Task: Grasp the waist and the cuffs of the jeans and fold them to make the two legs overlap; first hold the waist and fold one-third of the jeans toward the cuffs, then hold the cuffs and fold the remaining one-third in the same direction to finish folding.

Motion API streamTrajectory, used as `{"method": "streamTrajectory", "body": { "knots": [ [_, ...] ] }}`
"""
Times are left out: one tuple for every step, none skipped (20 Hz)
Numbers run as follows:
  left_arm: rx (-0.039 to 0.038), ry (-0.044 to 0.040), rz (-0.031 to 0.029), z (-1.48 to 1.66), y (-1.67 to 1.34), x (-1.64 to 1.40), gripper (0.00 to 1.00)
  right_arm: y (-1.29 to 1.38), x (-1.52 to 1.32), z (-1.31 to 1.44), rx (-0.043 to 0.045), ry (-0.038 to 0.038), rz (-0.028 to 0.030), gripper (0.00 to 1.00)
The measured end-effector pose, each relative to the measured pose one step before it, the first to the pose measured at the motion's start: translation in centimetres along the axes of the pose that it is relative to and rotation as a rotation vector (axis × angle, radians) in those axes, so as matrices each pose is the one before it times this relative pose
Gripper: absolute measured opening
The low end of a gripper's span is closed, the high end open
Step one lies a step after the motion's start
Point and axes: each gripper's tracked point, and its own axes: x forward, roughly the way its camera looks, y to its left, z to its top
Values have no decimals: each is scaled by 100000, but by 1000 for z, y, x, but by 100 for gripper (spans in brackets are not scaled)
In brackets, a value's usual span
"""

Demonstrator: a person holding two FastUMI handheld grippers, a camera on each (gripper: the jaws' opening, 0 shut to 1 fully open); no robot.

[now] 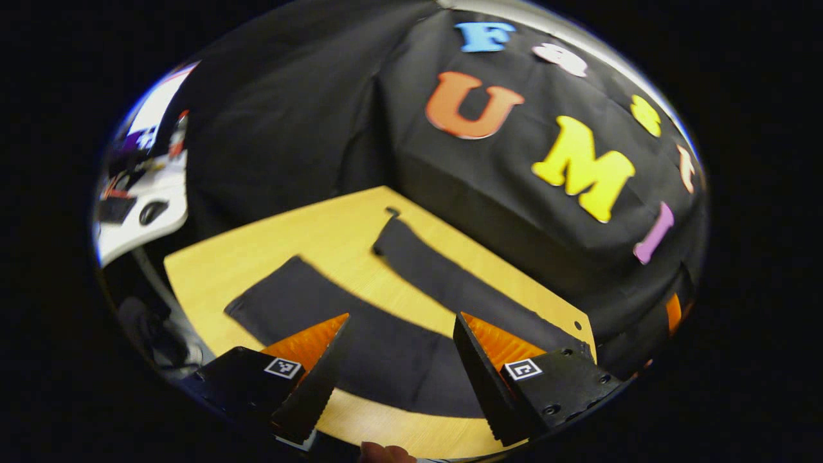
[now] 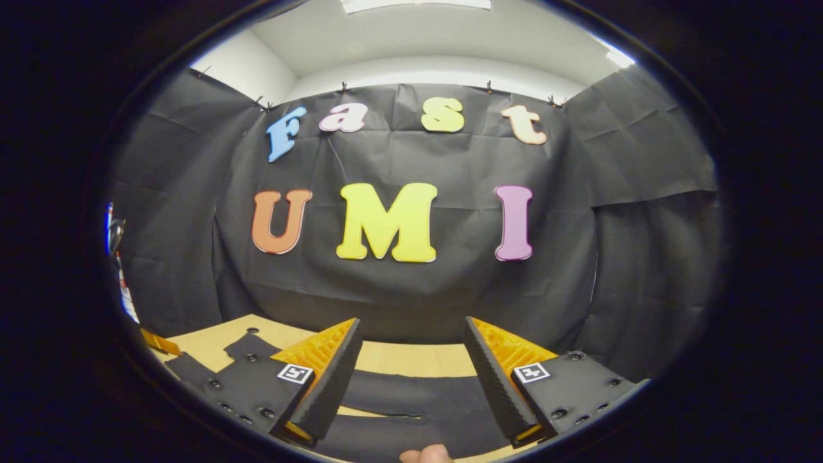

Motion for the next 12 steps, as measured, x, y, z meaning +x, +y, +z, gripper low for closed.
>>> {"method": "streamTrajectory", "body": {
  "knots": [
    [-9812,6859,4705,-1074,2313,198,99,-613,147,-466,694,1824,-337,95],
    [-10913,5077,3297,-554,1803,262,99,-552,152,-455,1293,1860,179,95],
    [-9585,3824,3460,-189,1450,174,99,-505,175,-548,1168,2742,-111,95],
    [-7077,2303,3309,98,1076,135,100,-603,354,-943,975,3875,-84,95],
    [-5566,845,2951,263,642,75,99,-596,227,-988,1743,4930,463,95],
    [-2922,956,2824,327,245,216,99,-638,211,-1119,2178,5540,-91,96],
    [-2426,580,2302,1041,316,-56,99,-786,338,-1052,2588,6022,-541,95],
    [-2557,173,2526,-298,425,637,99,-835,40,-968,2883,5230,-615,96],
    [-2737,1163,897,312,84,452,100,-911,239,-511,2813,3358,-1003,95],
    [-2445,2207,1159,-114,82,435,99,-916,34,-399,2286,2388,-1667,97],
    [-2273,1614,813,114,196,403,99,-891,217,-2,1863,942,-1682,94],
    [-1935,1195,864,501,399,781,99,-619,-46,-98,1165,458,-1552,94]
  ]
}}
